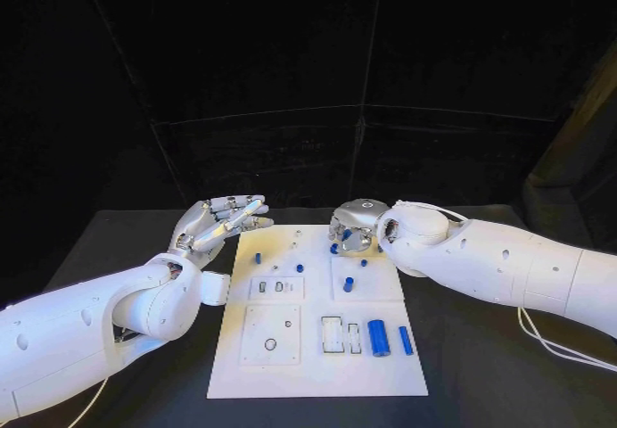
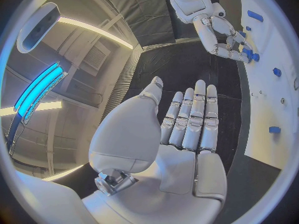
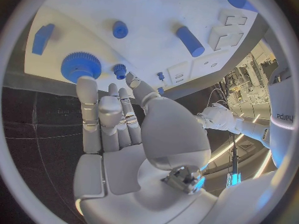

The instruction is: Assemble the parts on the task board

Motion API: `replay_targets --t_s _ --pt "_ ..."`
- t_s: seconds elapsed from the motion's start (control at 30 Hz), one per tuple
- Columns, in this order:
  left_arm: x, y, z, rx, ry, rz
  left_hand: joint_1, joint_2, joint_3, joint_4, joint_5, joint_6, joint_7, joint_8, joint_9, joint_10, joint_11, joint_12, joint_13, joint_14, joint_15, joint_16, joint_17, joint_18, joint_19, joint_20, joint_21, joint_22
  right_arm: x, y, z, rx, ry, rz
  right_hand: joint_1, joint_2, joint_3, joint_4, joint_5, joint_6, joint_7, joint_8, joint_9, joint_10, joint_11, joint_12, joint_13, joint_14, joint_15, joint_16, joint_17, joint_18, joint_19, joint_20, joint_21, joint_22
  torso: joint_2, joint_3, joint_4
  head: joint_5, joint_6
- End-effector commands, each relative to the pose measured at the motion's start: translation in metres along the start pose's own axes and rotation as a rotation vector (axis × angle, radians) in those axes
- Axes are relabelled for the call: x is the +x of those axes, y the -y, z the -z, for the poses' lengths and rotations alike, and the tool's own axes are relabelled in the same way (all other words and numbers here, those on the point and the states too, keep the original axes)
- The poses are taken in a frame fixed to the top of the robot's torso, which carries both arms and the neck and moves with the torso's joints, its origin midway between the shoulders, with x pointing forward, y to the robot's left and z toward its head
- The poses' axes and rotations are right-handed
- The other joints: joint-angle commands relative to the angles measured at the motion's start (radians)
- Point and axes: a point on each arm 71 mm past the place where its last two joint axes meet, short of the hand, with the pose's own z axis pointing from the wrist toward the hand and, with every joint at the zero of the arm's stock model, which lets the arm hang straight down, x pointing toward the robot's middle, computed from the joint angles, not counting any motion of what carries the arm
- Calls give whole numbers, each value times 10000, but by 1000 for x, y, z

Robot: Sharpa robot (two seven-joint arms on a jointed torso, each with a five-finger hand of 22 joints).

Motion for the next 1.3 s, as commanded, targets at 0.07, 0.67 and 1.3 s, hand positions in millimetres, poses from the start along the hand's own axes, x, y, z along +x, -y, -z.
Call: replay_targets --t_s 0.07,0.67,1.3 --pt "2 2 -1 63 -177 22 -44 79 -31 -40 -25 -22 185 -73 -9 3 52 -74 -14 -30 67 -45 -6 64 -27 69 -46 -13 0 1 -1 33 -191 190 -15 103 209 0 -105 -106 22 -19 -3 79 -7 -12 6 186 53 185 176 -169 44 15 197 222 43 -9 20 2 -25" --pt "2 3 -2 42 -198 28 -31 98 -34 -64 -20 -34 196 -95 -9 -10 60 -97 -13 -29 72 -72 -5 65 -21 74 -57 -25 2 0 -7 -28 -439 125 -85 108 798 41 -193 -96 28 -8 3 190 -14 -13 2 179 60 606 572 -222 52 31 641 704 104 12 23 29 -111" --pt "1 3 -3 23 -192 16 -21 107 -34 -78 -20 -41 201 -107 -9 -17 65 -108 -13 -25 75 -83 -4 66 -17 76 -63 -30 6 0 -13 -52 -822 60 -142 112 1383 114 -242 -2 36 16 16 339 -27 -3 7 179 58 935 862 -262 59 38 991 1074 180 5 42 27 -145"
